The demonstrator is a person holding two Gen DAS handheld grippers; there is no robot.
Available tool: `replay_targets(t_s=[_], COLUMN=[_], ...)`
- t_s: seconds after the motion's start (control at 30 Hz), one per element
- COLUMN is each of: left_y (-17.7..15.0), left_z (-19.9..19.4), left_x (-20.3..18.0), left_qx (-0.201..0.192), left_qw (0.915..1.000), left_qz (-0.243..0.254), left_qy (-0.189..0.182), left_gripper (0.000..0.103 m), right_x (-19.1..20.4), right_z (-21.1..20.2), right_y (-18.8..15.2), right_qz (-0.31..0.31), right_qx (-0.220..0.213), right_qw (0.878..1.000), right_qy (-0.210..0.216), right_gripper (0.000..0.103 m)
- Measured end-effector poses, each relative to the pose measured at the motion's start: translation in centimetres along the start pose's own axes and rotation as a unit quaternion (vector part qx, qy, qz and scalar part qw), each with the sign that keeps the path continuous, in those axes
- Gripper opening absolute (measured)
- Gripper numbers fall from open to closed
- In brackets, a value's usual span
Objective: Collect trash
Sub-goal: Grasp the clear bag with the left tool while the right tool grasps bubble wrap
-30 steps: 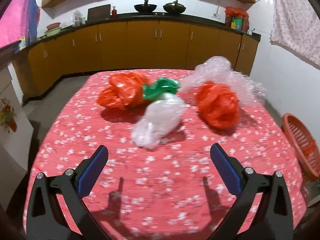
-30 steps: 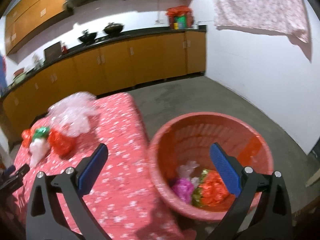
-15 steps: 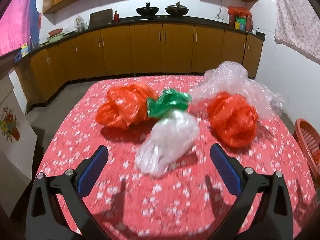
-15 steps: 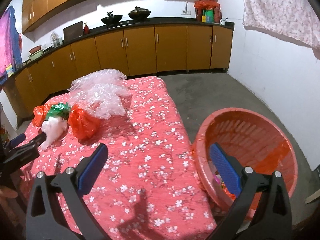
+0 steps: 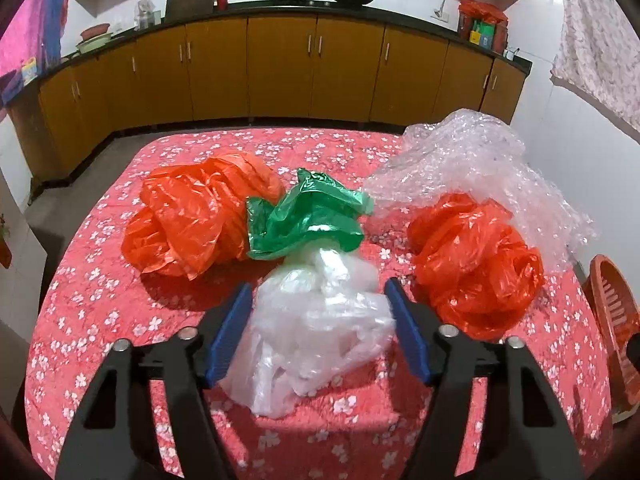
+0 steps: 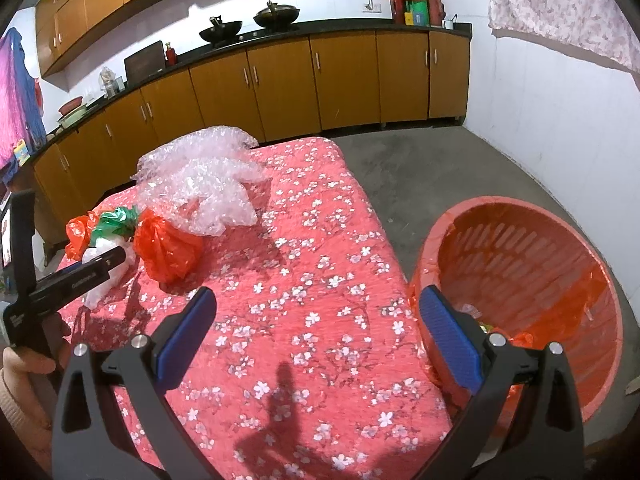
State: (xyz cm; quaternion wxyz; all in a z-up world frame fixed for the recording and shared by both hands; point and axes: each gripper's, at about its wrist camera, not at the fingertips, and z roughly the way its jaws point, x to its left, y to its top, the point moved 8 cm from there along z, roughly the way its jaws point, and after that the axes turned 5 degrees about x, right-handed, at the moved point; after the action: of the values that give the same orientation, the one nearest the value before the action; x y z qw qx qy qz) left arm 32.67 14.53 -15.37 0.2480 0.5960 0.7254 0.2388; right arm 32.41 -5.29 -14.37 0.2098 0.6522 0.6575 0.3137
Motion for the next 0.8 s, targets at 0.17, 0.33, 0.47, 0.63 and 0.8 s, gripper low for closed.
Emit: replay_targets(t_s=[0.17, 0.33, 0.47, 0.63, 0.8], left_y=[-0.2, -1.0, -1.9, -3.0, -3.7], left_z=[-0.1, -1.0, -1.9, -3.6, -4.2], left_x=[0.0, 0.2, 0.6, 1.3, 2.0], left_qx=[0.000, -0.004, -0.010, -0.020, -0.021], left_qw=[0.9999, 0.9998, 0.9997, 0.9995, 0.9995], left_qz=[0.003, 0.005, 0.011, 0.014, 0.014], left_qy=[-0.010, -0.018, -0.019, -0.018, -0.016], left_gripper=[0.049, 0.047, 0.047, 0.047, 0.047], right_x=[0.4, 0.9, 1.4, 2.9, 5.0], right_z=[0.2, 0.3, 0.2, 0.7, 2.7], right_y=[0.0, 0.5, 1.7, 3.7, 6.1], right_qz=[-0.003, -0.006, -0.001, -0.001, 0.001], right_qx=[0.001, -0.003, -0.014, -0.031, -0.030], right_qw=[1.000, 1.000, 1.000, 0.999, 0.998], right_qy=[0.003, 0.006, 0.015, 0.034, 0.056], right_gripper=[0.099, 0.099, 0.099, 0.093, 0.074])
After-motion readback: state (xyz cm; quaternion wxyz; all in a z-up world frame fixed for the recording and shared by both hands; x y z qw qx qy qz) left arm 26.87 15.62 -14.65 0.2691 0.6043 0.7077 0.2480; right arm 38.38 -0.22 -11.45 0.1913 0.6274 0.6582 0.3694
